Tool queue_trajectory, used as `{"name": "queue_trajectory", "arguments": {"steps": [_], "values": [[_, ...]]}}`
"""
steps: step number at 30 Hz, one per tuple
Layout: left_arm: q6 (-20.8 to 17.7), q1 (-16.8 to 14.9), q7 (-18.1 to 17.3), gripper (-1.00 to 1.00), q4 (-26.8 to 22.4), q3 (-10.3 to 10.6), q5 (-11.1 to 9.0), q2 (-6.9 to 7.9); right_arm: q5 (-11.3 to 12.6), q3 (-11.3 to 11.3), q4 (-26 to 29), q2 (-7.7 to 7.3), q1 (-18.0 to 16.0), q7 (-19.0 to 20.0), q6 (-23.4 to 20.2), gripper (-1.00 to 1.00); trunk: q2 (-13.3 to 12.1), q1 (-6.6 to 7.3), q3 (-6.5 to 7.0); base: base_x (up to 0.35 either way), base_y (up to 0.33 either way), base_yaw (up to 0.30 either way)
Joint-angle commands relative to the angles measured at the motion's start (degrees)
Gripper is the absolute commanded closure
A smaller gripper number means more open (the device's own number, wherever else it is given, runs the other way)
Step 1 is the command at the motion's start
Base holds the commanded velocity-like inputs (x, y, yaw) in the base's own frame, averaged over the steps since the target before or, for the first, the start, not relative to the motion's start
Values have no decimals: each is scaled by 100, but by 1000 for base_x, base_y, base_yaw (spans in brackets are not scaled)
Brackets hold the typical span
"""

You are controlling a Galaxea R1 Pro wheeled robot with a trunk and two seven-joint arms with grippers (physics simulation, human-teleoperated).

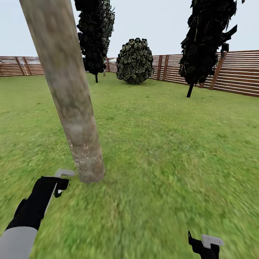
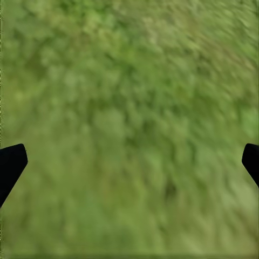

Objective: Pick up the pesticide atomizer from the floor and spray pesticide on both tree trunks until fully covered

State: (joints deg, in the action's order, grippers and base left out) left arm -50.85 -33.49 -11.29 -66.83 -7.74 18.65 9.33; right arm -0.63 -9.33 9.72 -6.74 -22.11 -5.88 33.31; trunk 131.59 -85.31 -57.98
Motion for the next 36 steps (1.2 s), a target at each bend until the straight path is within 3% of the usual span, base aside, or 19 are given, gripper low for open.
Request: {"name": "queue_trajectory", "arguments": {"steps": [1, 9, 17, 22, 28, 32, 36], "values": [[-18, 3, -57, 100, 5, -28, 23, 12, -7, -8, -5, 3, -3, -9, 18, -100, 2, 1, -5, 0, 0, 91], [5, 135, -40, 100, 19, -60, 19, 5, -7, -8, -5, 5, -3, -9, 18, -100, 2, 1, -5, 21, -32, 171], [-3, 141, 23, 100, 11, -41, 19, -147, -7, -8, -5, 4, -3, -9, 18, -100, 2, 1, -5, 124, -234, 5], [4, 373, 39, 100, 11, -64, 9, -155, -7, -8, -5, 4, -3, -9, 18, -100, 2, 1, -5, 145, -244, 0], [154, 431, 40, 100, 22, -64, -10, -160, -7, -8, -5, 6, -3, -9, 18, -100, 2, 1, -5, 17, -272, 3], [180, 433, 40, 100, 22, -213, -10, -157, -7, -8, -5, 5, -3, -9, 18, -100, 2, 1, -5, 0, -276, 209], [206, 565, 42, 100, 350, -300, -15, -166, -7, -9, -5, 0, -3, -9, 18, -100, 2, 1, -5, 0, -276, 274]]}}
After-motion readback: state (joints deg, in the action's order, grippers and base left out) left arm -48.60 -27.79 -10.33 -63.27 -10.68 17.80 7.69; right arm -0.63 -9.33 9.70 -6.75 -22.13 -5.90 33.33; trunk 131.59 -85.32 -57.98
